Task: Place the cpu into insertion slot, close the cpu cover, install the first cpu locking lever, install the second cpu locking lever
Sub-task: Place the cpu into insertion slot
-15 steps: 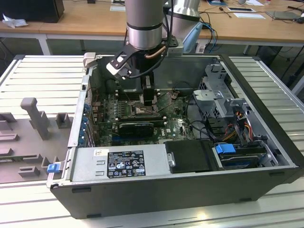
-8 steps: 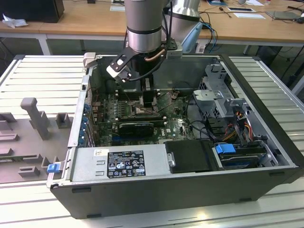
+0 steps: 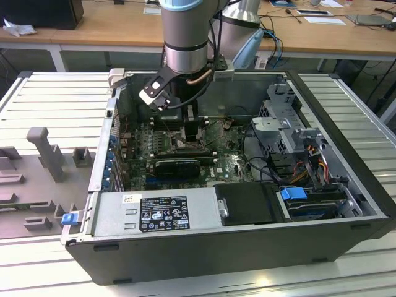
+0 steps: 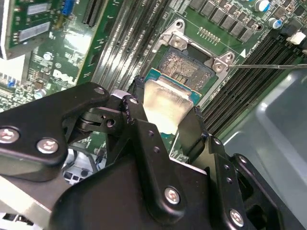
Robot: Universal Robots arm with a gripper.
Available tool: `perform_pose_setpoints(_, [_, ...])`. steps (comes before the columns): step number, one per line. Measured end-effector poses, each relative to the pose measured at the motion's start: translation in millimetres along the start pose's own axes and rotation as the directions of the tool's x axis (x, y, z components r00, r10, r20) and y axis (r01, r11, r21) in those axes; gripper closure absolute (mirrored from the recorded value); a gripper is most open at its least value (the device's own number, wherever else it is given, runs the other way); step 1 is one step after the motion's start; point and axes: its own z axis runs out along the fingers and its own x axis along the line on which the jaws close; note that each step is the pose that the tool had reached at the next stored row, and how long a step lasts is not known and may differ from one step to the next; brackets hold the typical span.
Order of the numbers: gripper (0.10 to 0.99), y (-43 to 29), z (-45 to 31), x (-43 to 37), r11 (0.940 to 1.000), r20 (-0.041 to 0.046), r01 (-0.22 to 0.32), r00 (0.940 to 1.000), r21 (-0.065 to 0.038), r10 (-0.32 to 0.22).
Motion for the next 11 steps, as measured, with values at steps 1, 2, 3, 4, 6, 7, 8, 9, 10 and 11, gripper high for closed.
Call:
perform_pose_setpoints(1, [0.557, -2.4, 1.3, 0.5, 1.0000, -0.0001, 0.000, 1.0000, 0.000, 0.000])
perform_pose_setpoints(2, [0.557, -3.9, 2.1, 0.8, 1.0000, -0.0001, 0.000, 1.0000, 0.000, 0.000])
perform_pose_setpoints(3, [0.557, -6.6, 4.9, 2.1, 1.0000, -0.0001, 0.000, 1.0000, 0.000, 0.000])
perform_pose_setpoints(4, [0.557, -7.8, 7.3, 4.4, 1.0000, -0.0002, 0.000, 1.0000, 0.000, 0.000])
perform_pose_setpoints(6, [0.557, -8.5, 9.0, 6.6, 1.0000, -0.0014, 0.000, 1.0000, 0.000, 0.000])
perform_pose_setpoints(7, [0.557, -8.7, 10.8, 7.6, 1.0000, -0.0023, 0.000, 1.0000, 0.000, 0.000])
perform_pose_setpoints(8, [0.557, -9.0, 13.3, 8.1, 1.0000, -0.0022, 0.000, 1.0000, 0.000, 0.000])
perform_pose_setpoints(9, [0.557, -9.1, 15.3, 8.3, 1.0000, -0.0021, 0.000, 1.0000, 0.000, 0.000])
perform_pose_setpoints(10, [0.557, -9.4, 17.9, 8.6, 1.0000, -0.0022, 0.000, 1.0000, 0.000, 0.000])
perform_pose_setpoints(11, [0.557, -9.6, 20.0, 8.9, 1.0000, -0.0022, 0.000, 1.0000, 0.000, 0.000])
